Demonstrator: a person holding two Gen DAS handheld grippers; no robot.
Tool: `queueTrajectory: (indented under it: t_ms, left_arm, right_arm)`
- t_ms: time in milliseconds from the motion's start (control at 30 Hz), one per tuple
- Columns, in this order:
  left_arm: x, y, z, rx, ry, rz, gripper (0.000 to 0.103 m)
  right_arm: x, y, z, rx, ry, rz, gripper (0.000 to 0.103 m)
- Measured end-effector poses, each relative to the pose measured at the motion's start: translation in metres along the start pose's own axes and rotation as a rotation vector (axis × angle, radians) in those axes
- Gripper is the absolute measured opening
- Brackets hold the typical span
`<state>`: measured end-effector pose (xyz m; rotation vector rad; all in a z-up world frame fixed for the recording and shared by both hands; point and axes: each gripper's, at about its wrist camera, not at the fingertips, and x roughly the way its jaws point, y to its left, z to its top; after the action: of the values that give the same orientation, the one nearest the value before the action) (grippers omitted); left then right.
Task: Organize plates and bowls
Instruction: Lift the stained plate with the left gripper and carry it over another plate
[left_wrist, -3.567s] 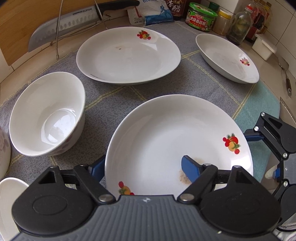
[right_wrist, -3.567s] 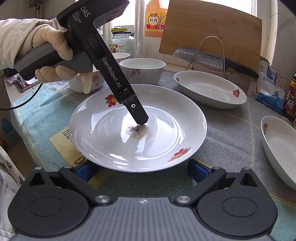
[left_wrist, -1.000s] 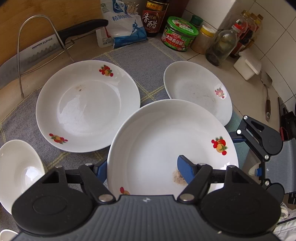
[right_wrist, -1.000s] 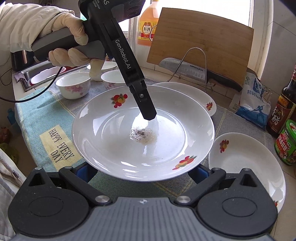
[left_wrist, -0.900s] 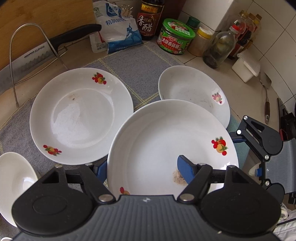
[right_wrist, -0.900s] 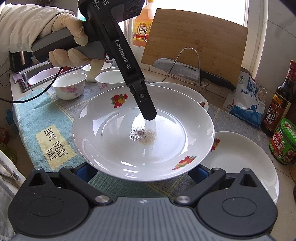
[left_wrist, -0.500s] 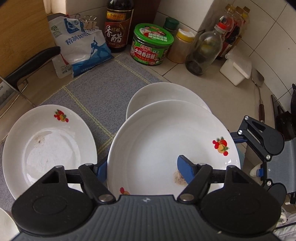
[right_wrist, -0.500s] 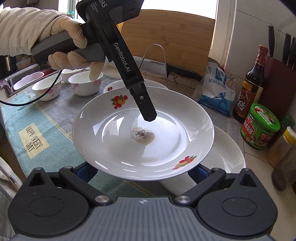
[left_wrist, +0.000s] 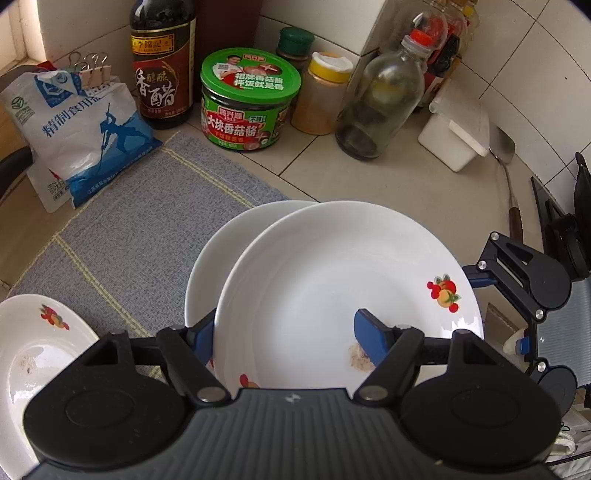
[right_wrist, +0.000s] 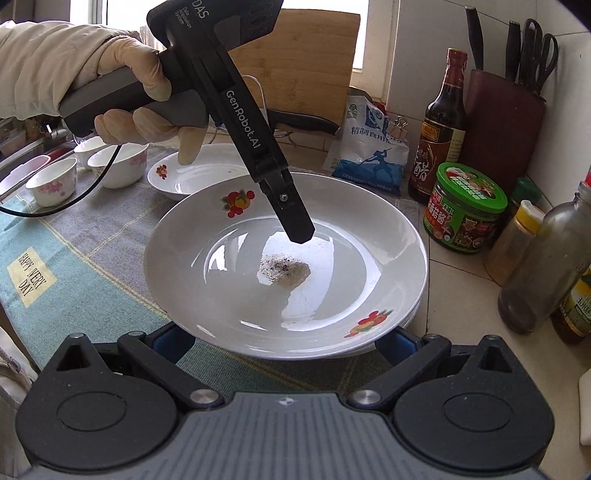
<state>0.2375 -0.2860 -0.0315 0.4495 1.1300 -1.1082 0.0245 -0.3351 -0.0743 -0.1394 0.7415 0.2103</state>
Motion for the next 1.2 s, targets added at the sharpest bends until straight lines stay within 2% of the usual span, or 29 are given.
queueTrajectory:
  t_ms: [667,1200]
  left_arm:
    - [0.037,0.01,0.013,-0.001,0.043,-0.027,0.074]
    - [0.04,0.014,0.015,-0.006,0.037,-0.011,0.074]
  right_arm:
    - [0.01,-0.013,-0.002,0.033,0.061,0.002,0.103]
    - [0.008,-0.015,0.001,0.085,0.082,-0.01,0.103]
